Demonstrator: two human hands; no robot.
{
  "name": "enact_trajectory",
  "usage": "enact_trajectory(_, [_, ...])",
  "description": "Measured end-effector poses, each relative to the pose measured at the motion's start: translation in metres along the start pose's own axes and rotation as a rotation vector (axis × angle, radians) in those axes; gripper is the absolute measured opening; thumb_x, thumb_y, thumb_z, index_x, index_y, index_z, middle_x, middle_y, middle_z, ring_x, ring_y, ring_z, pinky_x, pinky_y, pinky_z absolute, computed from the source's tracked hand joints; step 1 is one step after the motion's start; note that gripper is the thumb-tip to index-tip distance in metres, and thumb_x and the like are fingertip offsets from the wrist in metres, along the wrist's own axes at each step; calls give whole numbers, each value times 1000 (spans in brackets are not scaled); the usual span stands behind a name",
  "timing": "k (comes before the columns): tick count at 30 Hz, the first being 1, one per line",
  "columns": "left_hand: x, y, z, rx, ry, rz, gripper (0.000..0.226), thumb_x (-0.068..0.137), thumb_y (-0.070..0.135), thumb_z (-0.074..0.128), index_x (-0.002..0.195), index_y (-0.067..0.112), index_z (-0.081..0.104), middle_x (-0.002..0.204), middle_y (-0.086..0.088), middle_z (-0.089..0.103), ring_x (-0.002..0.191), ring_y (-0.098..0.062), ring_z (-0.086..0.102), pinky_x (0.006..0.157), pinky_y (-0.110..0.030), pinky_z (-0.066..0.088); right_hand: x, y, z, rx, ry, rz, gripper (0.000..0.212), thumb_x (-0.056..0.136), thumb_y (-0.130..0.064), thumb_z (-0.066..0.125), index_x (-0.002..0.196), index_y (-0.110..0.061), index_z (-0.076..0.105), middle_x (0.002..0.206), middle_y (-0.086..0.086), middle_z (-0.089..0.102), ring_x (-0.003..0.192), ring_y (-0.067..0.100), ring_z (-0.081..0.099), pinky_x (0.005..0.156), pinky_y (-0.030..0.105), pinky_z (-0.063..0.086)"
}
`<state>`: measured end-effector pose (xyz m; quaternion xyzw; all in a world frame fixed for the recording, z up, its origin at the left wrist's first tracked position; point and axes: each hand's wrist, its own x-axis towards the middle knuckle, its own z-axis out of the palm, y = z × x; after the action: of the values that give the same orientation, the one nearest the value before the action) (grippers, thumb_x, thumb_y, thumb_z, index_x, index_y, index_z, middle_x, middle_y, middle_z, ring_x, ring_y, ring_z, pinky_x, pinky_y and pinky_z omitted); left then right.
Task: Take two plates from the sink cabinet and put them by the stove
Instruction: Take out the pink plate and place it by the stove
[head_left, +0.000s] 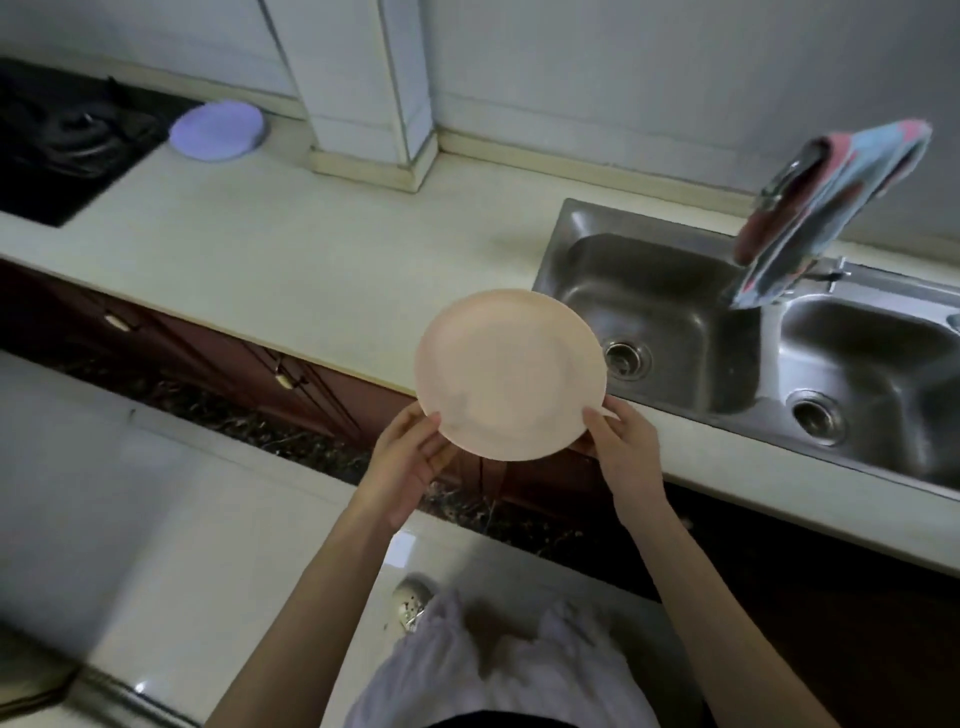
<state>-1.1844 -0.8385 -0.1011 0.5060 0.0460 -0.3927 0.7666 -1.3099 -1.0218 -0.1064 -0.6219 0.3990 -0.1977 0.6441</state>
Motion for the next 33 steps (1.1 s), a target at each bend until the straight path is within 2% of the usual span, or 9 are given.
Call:
enact_trajectory(4, [9,43,-54,-26,31,35,9,91,11,51,93,15,59,86,3,74,81,-12,69,75,-22,58,12,-12,73,12,-87,-8,18,86,-17,58,92,-31,67,72,-9,75,79,17,70,80,48,57])
enact_trajectory(6, [15,63,-80,-38,50,53,9,91,10,51,91,15,59,85,3,74,81,-12,69,76,-22,58,18,-14,108,26,-113,-4,15,86,-19,59,95,-27,67,73,-8,76,81,20,70,82,48,56])
enact_trajectory(12, [26,124,-151,-64,136,121,11,92,7,49,91,13,59,85,1,74,79,-12,71,76,-23,58,36,-22,214,26,-199,8,33,86,-24,60,117,-12,59,70,-12,75,77,15,71,74,35,57])
enact_trajectory(15, [31,151,-180,-68,195,152,9,91,9,51,93,12,60,85,1,74,80,-13,71,74,-22,58,43,-30,260,31,-248,11,33,87,-22,59,117,-10,59,68,-12,74,73,13,70,69,29,56])
enact_trajectory(19, [42,179,-216,-96,260,185,14,91,11,53,103,9,59,86,2,74,83,-12,70,71,-21,57,52,-44,313,77,-311,6,17,87,-15,59,103,-15,63,65,-10,74,65,4,69,56,15,53])
enact_trajectory(21, [49,190,-231,-112,292,198,14,91,11,53,103,8,58,84,3,74,82,-11,70,70,-20,56,60,-50,337,68,-341,-2,14,87,-13,59,98,-18,63,62,-9,73,61,3,68,55,15,53])
enact_trajectory(25, [72,214,-260,-147,348,212,11,92,10,52,96,11,62,82,4,76,81,-8,72,67,-18,56,83,-56,386,24,-367,9,22,86,-16,59,107,-14,62,66,-11,74,66,6,70,58,17,55])
enact_trajectory(29, [108,250,-287,-143,390,223,12,92,11,52,100,9,61,83,4,76,81,-6,72,66,-17,56,114,-63,436,25,-402,-6,21,86,-17,59,106,-14,63,66,-11,74,68,7,70,60,18,55])
enact_trajectory(33, [151,291,-305,-87,450,196,18,92,8,52,109,5,56,97,-6,71,86,-13,71,68,-20,57,149,-77,483,8,-391,0,28,86,-16,59,113,-9,59,62,-13,73,66,5,69,62,20,57])
